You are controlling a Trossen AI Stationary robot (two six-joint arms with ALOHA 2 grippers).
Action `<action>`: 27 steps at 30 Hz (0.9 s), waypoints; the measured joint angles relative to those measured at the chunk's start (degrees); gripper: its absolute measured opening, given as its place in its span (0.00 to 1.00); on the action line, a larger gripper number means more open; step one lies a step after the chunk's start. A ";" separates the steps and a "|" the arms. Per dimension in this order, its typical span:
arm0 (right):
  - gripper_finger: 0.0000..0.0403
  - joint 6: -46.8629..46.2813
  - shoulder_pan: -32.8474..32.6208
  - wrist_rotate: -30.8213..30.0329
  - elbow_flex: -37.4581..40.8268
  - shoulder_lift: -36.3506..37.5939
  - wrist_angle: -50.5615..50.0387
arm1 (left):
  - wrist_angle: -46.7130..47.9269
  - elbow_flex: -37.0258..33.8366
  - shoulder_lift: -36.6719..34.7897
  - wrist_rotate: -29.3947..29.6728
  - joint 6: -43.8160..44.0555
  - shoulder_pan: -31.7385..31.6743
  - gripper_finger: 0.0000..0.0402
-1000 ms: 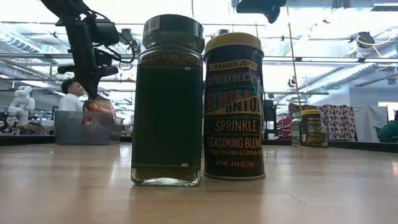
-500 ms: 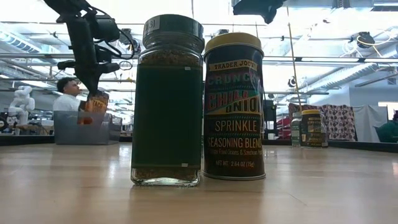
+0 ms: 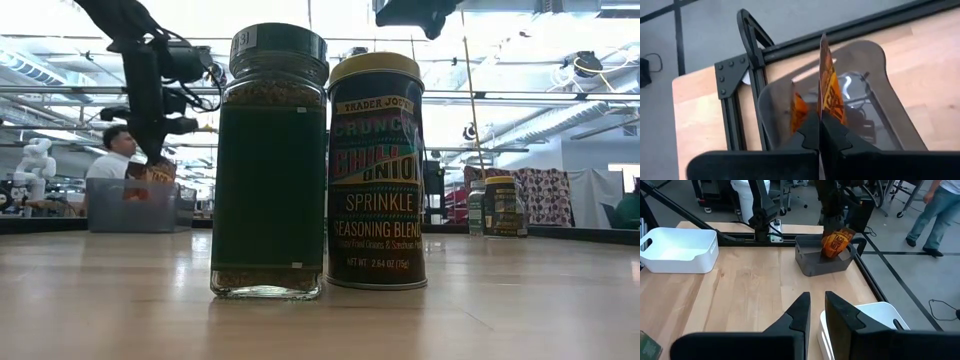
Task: Sort spices by type
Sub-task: Put the bottom left orange seasoning pack into the black bin
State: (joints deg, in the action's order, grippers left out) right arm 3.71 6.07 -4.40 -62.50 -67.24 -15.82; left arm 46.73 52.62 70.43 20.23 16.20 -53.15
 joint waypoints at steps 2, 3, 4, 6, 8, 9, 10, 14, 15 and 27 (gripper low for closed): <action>0.10 -0.01 0.00 0.00 0.00 0.00 -0.59 | -1.08 0.00 0.32 1.03 0.57 0.00 0.00; 0.10 -0.01 0.00 0.00 0.00 0.00 -0.88 | -1.65 0.00 0.35 1.46 1.07 0.00 0.00; 0.10 -0.01 0.00 0.00 0.00 0.00 -1.20 | -2.15 0.00 0.35 1.97 1.36 0.00 0.00; 0.10 -0.03 0.00 0.00 0.00 0.00 -2.15 | -3.19 0.00 0.35 2.58 1.40 0.00 0.00; 0.10 -0.03 0.00 0.01 0.00 0.00 -2.93 | -3.82 0.00 0.35 2.92 1.40 0.00 0.00; 0.10 -0.03 0.00 0.00 0.00 0.00 -3.29 | -4.13 0.00 0.35 3.25 1.35 0.00 0.00; 0.10 -0.03 0.00 0.02 0.00 0.00 -3.49 | -4.57 0.00 0.35 3.77 1.24 0.00 0.00; 0.10 0.01 0.00 0.00 0.00 0.02 -3.43 | -6.39 0.00 0.38 4.80 -0.02 -0.02 0.00; 0.10 0.01 0.00 0.00 0.00 0.02 -3.43 | -6.96 0.00 0.38 5.11 -0.06 0.00 0.00; 0.10 0.60 0.00 0.03 0.00 0.02 -3.44 | -12.51 0.00 2.31 4.89 -0.12 -0.01 0.00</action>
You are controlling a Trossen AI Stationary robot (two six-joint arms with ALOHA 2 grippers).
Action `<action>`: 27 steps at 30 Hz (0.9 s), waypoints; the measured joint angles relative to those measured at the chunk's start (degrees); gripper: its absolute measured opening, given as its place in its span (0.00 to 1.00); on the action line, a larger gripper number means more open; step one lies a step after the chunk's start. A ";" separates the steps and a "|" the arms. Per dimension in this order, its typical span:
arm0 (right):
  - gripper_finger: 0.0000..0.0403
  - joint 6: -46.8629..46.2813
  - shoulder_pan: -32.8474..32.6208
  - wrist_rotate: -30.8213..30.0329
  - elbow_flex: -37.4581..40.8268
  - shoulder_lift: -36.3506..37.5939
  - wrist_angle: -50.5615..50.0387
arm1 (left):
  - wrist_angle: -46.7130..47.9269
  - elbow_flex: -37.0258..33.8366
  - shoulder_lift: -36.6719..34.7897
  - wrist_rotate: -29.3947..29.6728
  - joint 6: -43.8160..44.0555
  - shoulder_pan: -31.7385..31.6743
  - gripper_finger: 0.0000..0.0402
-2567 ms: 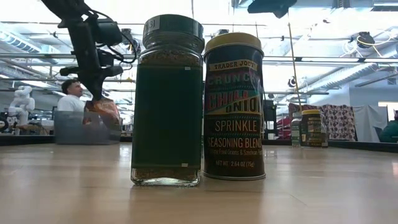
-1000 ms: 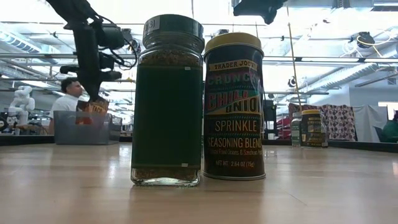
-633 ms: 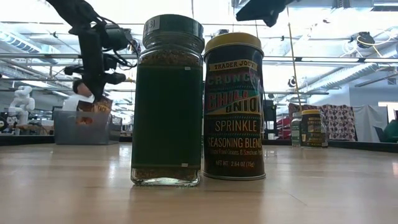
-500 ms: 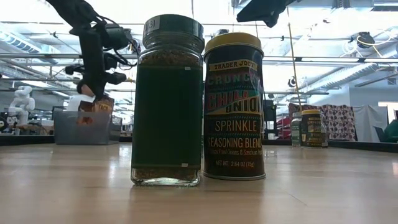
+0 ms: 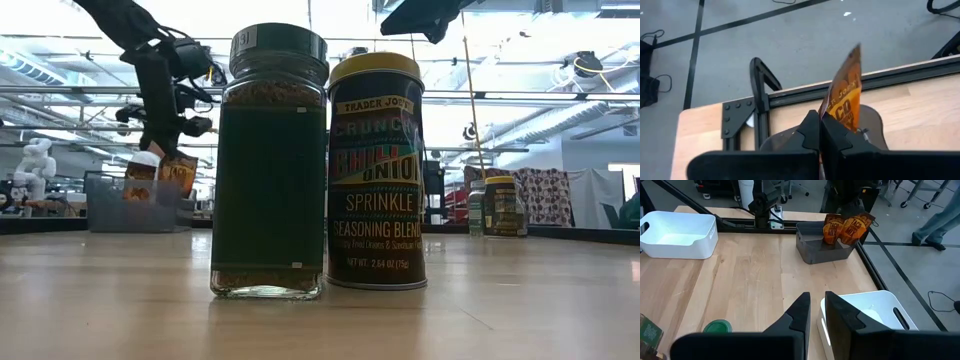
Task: Sort spices by type
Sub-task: Put the bottom left orange seasoning pack into the black bin
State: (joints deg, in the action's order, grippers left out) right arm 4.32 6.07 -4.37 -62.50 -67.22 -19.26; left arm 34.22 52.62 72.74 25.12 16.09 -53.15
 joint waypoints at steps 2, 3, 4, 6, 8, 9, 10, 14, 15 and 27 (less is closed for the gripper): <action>0.10 0.01 0.00 0.01 0.00 0.00 -0.53 | 0.01 -0.01 0.86 -1.74 -0.02 0.06 0.00; 0.10 0.00 0.00 0.01 0.00 0.00 -1.01 | 0.34 -0.02 1.06 -2.97 -0.18 0.31 0.00; 0.10 0.00 0.00 0.01 0.00 0.00 -1.57 | 0.65 -0.02 1.04 -4.18 -0.53 0.66 0.00; 0.10 0.00 0.00 0.03 0.00 0.00 -2.56 | 1.78 -0.02 -0.10 -5.47 -1.28 1.94 0.00; 0.10 0.00 0.00 0.03 0.00 0.02 -3.58 | 3.08 -0.02 -1.94 -5.59 -1.44 3.47 0.00; 0.10 0.00 0.00 0.03 0.00 0.02 -3.86 | 3.75 -0.02 -2.91 -5.76 -1.44 4.20 0.00; 0.10 0.00 0.00 0.03 0.00 0.02 -4.00 | 4.79 -0.02 -3.84 -6.05 -1.43 4.95 0.00; 0.10 -0.04 0.00 0.03 0.00 0.02 -3.31 | 10.55 -0.02 -6.04 -6.07 0.31 8.31 0.00; 0.10 -0.02 0.00 0.03 0.00 0.02 -3.03 | 11.90 -0.02 -6.16 -5.84 1.11 9.04 0.00; 0.10 0.90 -0.22 0.12 0.00 0.04 -1.58 | 13.26 -0.02 -5.82 -0.94 7.66 10.11 0.00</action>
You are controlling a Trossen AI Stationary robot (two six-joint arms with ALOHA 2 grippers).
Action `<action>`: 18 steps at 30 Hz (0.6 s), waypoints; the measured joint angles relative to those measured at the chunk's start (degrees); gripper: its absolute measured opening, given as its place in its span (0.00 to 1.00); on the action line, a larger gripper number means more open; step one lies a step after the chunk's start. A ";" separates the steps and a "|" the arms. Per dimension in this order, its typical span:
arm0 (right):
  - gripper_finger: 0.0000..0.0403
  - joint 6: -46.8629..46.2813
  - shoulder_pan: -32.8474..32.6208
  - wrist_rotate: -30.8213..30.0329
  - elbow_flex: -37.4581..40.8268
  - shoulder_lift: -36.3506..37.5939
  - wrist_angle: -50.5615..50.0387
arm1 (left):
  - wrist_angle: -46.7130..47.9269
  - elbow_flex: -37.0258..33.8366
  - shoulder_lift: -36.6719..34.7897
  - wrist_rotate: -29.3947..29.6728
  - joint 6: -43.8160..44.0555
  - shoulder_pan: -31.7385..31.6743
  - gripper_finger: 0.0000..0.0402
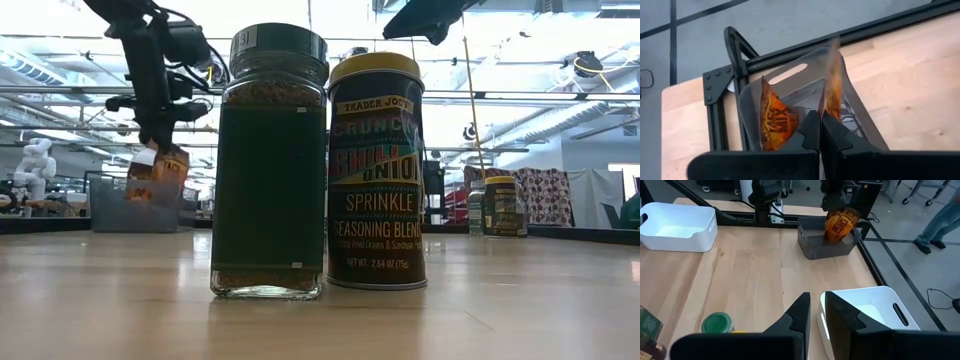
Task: Sort spices by type
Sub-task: Put the bottom left orange seasoning pack into the black bin
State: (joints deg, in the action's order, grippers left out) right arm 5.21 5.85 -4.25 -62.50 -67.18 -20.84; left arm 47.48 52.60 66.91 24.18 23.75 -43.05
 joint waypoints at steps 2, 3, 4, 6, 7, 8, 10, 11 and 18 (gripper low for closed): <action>0.10 -0.02 -0.31 0.07 0.00 0.00 -0.04 | 0.04 0.00 0.40 0.11 1.23 -0.07 0.00; 0.10 0.00 -0.46 0.10 0.00 0.00 -0.07 | 0.01 0.00 0.72 0.10 1.68 -0.07 0.00; 0.10 -0.04 -0.64 0.09 0.00 0.00 -0.09 | -0.03 -0.04 1.10 0.12 2.45 -0.07 0.00; 0.10 -0.24 -0.99 0.10 0.00 0.00 -0.17 | 0.00 -0.09 2.05 0.41 3.04 -0.04 0.00; 0.10 -0.24 -1.19 0.10 0.00 0.00 -0.23 | -0.12 -0.09 2.65 0.75 3.41 -0.06 0.00; 0.10 -0.24 -1.42 0.10 0.00 0.00 -0.30 | -0.23 -0.11 3.28 0.84 3.74 -0.07 0.00; 0.10 -0.24 -1.82 0.09 0.00 0.00 -0.38 | -0.54 -0.11 4.33 0.90 4.36 -0.07 0.00; 0.10 -0.24 -1.93 0.09 0.00 0.00 -0.42 | -0.68 -0.11 4.76 1.06 4.44 -0.07 0.00; 0.10 -0.26 -3.09 0.09 0.00 0.00 -1.17 | -0.92 -0.11 5.84 2.75 4.52 -0.07 0.01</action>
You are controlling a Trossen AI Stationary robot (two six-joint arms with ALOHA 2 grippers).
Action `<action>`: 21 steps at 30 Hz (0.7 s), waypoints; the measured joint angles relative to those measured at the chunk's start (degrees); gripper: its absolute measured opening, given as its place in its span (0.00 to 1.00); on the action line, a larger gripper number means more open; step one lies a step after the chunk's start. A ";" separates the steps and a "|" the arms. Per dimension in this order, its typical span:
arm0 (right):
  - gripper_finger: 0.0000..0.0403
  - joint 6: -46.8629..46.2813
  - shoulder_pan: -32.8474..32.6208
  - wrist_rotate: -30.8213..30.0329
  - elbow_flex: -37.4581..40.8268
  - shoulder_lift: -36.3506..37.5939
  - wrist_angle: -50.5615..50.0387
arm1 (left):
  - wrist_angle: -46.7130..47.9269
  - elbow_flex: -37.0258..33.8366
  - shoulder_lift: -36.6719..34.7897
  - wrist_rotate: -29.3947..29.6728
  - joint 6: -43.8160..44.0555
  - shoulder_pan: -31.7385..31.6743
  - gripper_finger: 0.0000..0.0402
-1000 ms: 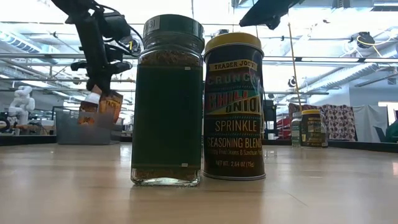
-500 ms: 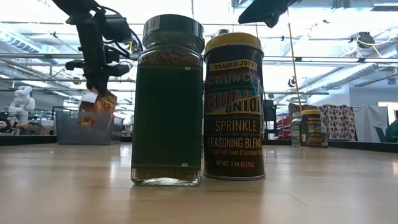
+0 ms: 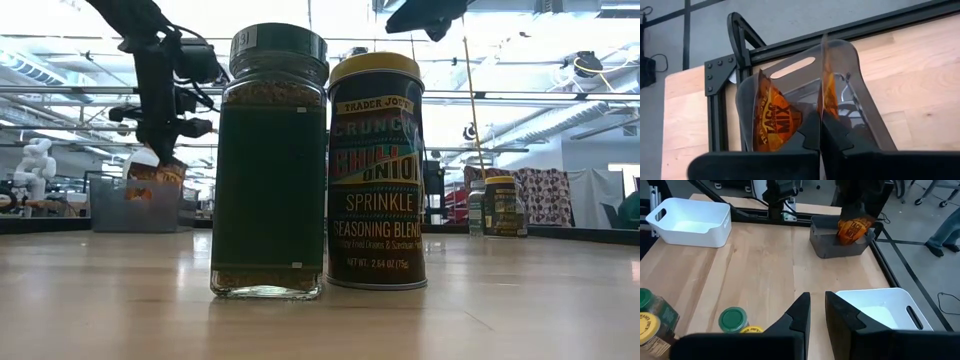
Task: Sort spices by type
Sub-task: Put the bottom left orange seasoning pack into the black bin
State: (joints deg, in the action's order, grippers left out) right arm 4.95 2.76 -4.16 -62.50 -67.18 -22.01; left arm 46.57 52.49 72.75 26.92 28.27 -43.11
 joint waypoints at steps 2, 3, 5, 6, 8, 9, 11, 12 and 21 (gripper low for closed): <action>0.10 -0.28 -0.29 0.00 0.00 0.00 -0.65 | 0.00 0.00 0.00 0.33 0.43 0.00 0.02; 0.10 -0.48 -0.32 0.00 0.00 0.00 -0.96 | 0.00 0.00 0.00 0.38 0.98 0.00 0.03; 0.10 -1.10 -0.32 0.00 0.00 0.00 -1.26 | -0.19 -0.02 0.00 0.39 1.38 0.00 0.04; 0.10 -1.24 -0.32 0.00 0.00 0.00 -1.34 | -0.38 0.00 0.00 0.39 1.44 0.00 0.04; 0.10 -1.23 -0.30 0.00 0.00 0.00 -1.34 | -0.47 -0.01 0.00 0.39 1.45 0.00 0.05; 0.10 -1.20 -0.30 0.00 0.00 0.00 -1.34 | -0.64 0.00 0.00 0.39 1.44 0.00 0.05; 0.10 -1.20 -0.30 -0.01 0.00 0.00 -1.34 | -0.89 0.00 0.00 0.39 1.42 0.00 0.05; 0.10 -1.15 -0.30 0.00 0.00 0.00 -1.34 | -0.87 -0.02 0.00 0.39 1.42 0.00 0.05; 0.10 -1.09 -0.30 -0.01 0.00 0.00 -1.39 | -1.84 0.00 0.00 0.41 1.42 0.00 0.14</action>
State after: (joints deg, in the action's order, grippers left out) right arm 3.86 2.46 -4.17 -62.50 -67.18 -23.40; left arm 44.73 52.49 72.75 27.33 29.69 -43.11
